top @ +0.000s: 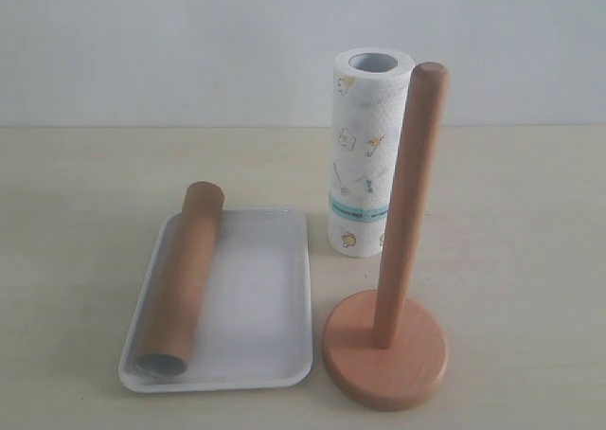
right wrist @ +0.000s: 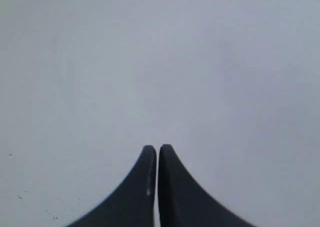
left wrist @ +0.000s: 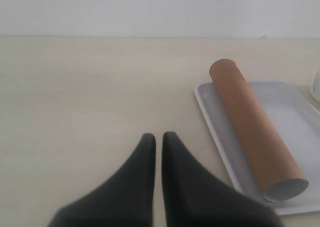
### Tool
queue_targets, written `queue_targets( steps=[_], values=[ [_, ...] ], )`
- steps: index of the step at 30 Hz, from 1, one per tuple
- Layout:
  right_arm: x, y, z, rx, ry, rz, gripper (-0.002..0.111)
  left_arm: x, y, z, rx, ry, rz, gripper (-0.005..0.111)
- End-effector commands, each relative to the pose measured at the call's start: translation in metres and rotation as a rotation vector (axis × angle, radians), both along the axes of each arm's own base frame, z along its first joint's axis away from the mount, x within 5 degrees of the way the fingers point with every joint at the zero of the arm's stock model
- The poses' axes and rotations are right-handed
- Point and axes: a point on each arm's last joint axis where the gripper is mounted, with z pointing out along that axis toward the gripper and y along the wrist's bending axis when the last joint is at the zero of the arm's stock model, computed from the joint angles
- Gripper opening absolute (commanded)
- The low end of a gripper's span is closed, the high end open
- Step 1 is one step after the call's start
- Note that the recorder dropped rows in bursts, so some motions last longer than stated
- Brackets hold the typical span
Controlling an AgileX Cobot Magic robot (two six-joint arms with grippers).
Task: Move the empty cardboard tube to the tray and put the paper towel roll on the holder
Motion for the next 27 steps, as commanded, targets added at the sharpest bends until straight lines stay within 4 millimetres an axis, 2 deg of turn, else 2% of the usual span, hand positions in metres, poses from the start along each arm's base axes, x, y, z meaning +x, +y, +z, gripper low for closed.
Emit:
queue_targets(
  steps=[1,4,6,10,13,16,21,27],
  values=[
    [0.009,0.002,0.05,-0.033,0.085,0.003,0.001,0.0,0.0,-0.001,0.004,0.001,0.003,0.004],
    [0.034,0.004,0.079,-0.073,0.252,-0.015,0.001,0.0,0.0,-0.001,0.004,0.001,0.003,0.004],
    [0.053,0.004,0.092,-0.125,0.377,-0.035,0.001,0.0,0.0,-0.001,0.004,0.001,0.003,0.004],
    [0.094,0.006,0.102,-0.371,0.676,-0.077,0.001,0.0,0.0,-0.001,0.004,0.001,0.003,0.004],
    [0.123,0.013,0.097,-0.551,0.872,-0.003,0.001,0.0,0.0,-0.001,0.004,0.001,0.003,0.004],
    [0.145,0.023,0.091,-0.593,0.962,0.115,0.001,0.0,0.0,-0.001,0.004,0.001,0.003,0.004],
    [0.168,0.043,0.081,-0.634,0.91,0.329,0.001,0.0,0.0,-0.001,0.004,0.001,0.003,0.004],
    [0.195,0.05,0.06,-0.657,0.949,0.412,0.0,0.0,0.0,-0.001,0.004,0.001,0.003,0.004]
  ],
)
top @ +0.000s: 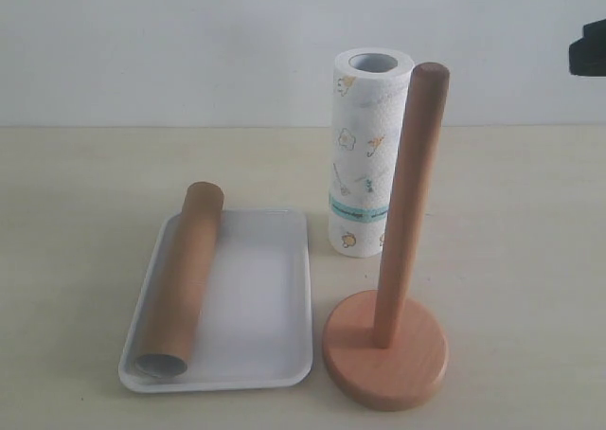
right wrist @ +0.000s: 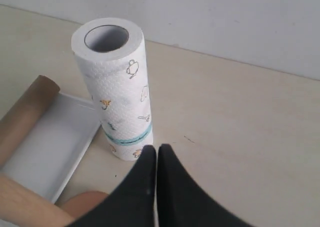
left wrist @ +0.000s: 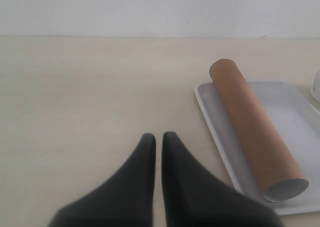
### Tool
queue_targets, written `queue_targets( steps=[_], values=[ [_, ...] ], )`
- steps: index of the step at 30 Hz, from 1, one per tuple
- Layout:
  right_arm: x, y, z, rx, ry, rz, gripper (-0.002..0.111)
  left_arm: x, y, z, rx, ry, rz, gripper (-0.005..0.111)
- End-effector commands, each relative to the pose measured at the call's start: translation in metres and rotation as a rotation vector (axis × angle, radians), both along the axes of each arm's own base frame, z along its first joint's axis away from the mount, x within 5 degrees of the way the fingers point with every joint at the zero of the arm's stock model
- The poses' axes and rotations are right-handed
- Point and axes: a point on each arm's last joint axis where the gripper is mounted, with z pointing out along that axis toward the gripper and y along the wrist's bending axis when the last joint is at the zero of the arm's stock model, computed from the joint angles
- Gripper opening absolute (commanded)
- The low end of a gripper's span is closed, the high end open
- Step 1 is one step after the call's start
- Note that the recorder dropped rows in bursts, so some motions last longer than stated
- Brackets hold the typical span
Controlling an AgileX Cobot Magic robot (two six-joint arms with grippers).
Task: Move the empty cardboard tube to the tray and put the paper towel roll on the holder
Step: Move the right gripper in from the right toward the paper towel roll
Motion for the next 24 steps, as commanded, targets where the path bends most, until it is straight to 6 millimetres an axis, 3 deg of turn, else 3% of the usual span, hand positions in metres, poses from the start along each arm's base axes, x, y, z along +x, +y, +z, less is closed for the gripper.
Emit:
queue_targets(
  steps=[1,9,18,24],
  values=[
    [0.019,0.004,-0.012,0.004,0.023,0.044,0.0,0.0,0.0,-0.001,0.004,0.001,0.003,0.004],
    [0.042,0.004,-0.022,0.019,0.05,0.099,0.0,0.0,0.0,-0.001,0.004,0.001,0.003,0.004],
    [0.054,-0.04,-0.036,0.102,0.09,0.139,0.0,0.0,0.0,-0.001,0.004,0.001,0.003,0.004],
    [0.067,-0.066,-0.053,0.265,0.035,0.313,0.0,0.0,0.0,-0.001,0.004,0.001,0.003,0.004]
  ],
)
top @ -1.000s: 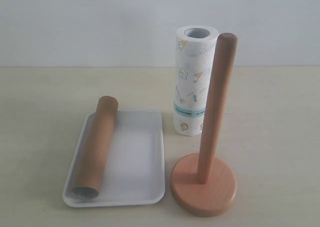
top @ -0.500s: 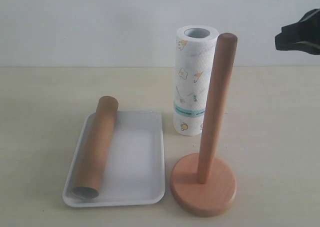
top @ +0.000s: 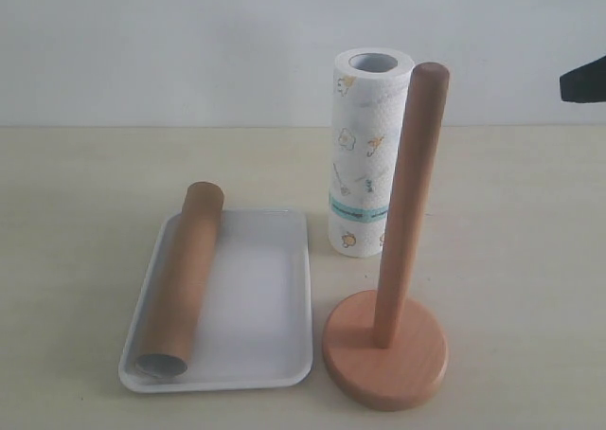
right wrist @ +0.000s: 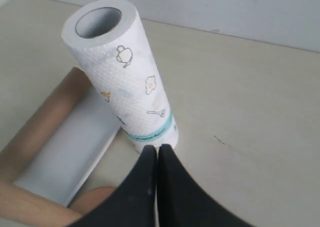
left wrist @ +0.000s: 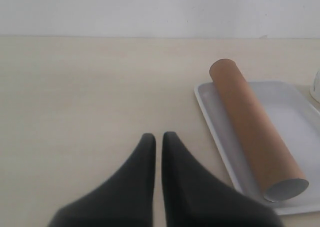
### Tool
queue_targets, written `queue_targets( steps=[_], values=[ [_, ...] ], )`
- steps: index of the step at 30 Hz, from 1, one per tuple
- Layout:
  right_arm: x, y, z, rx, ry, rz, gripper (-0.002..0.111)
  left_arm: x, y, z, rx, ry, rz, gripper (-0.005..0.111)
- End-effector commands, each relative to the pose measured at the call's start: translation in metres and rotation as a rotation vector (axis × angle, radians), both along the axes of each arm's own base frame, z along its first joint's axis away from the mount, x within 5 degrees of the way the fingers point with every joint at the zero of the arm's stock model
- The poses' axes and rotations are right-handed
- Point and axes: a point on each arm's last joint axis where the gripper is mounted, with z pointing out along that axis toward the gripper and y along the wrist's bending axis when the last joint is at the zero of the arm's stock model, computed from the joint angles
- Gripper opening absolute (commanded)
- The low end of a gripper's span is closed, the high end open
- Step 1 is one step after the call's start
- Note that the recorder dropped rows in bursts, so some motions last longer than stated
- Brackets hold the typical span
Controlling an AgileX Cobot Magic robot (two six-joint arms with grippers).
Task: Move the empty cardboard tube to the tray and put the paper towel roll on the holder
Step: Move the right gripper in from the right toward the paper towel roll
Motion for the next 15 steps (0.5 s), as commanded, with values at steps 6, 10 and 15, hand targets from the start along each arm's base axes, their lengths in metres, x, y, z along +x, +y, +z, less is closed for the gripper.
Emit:
queue_targets(
  steps=[6,10,15],
  values=[
    [0.031,-0.025,-0.038,0.174,-0.091,0.136,0.0,0.0,0.0,-0.001,0.003,0.001,0.003,0.004],
    [0.04,-0.029,-0.054,0.218,-0.015,0.082,0.0,0.0,0.0,-0.001,0.003,0.001,0.003,0.004],
    [0.05,-0.01,-0.066,0.202,-0.13,0.216,0.0,0.0,0.0,-0.001,0.003,0.001,0.003,0.004]
  ],
)
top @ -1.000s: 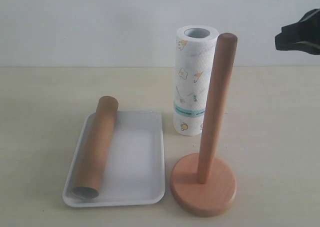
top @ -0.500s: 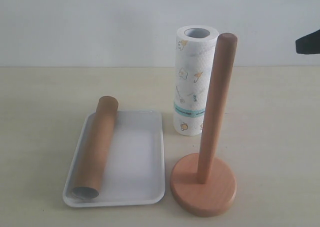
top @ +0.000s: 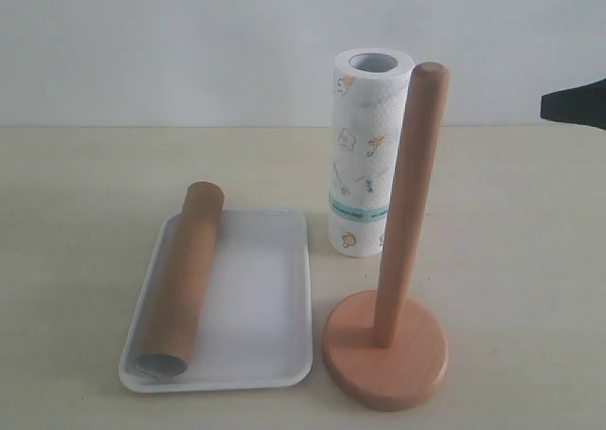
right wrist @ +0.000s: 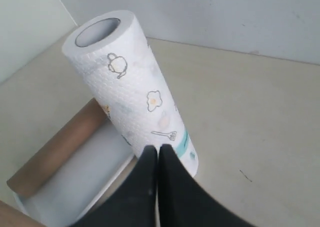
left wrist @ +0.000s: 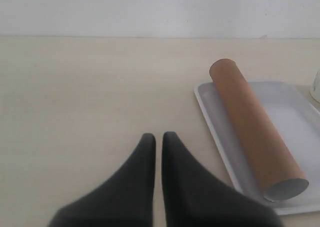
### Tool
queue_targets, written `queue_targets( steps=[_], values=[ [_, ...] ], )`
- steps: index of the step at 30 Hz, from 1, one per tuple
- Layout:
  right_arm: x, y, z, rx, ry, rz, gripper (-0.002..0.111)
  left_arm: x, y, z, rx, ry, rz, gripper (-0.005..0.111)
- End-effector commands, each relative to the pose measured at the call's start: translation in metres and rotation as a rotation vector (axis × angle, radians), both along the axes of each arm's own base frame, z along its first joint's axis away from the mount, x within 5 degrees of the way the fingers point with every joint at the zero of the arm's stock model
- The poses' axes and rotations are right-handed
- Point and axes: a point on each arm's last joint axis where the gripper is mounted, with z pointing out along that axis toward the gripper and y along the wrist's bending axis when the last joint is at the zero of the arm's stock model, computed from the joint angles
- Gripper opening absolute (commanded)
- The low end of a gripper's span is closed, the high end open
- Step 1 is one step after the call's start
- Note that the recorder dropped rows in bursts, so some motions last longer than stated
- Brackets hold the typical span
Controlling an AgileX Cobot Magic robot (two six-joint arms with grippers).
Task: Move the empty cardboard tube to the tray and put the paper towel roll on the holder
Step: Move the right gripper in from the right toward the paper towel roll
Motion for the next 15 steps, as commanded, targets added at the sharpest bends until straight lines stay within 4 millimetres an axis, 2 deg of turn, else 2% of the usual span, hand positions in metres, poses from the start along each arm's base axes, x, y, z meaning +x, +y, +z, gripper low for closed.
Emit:
queue_targets(
  steps=[1,4,7,9,11,12,15],
  values=[
    [0.009,0.018,-0.009,-0.008,-0.1,0.098,0.0,0.0,0.0,-0.001,0.003,0.001,0.003,0.004],
    [0.015,0.036,-0.021,-0.06,-0.162,0.168,0.005,0.0,0.0,-0.001,0.003,0.001,0.003,0.004],
    [0.019,0.054,-0.028,-0.077,-0.212,0.21,0.025,0.0,0.0,-0.001,0.003,0.001,0.003,0.004],
    [0.022,0.065,-0.027,-0.086,-0.287,0.227,0.05,0.0,0.0,-0.001,0.003,0.001,0.003,0.004],
    [0.025,0.071,-0.026,-0.075,-0.302,0.203,0.078,0.0,0.0,-0.001,0.003,0.001,0.003,0.004],
    [0.027,0.074,-0.026,-0.076,-0.3,0.179,0.089,0.0,0.0,-0.001,0.003,0.001,0.003,0.004],
    [0.033,0.078,-0.032,-0.166,-0.272,0.117,0.104,0.0,0.0,-0.001,0.003,0.001,0.003,0.004]
  ],
)
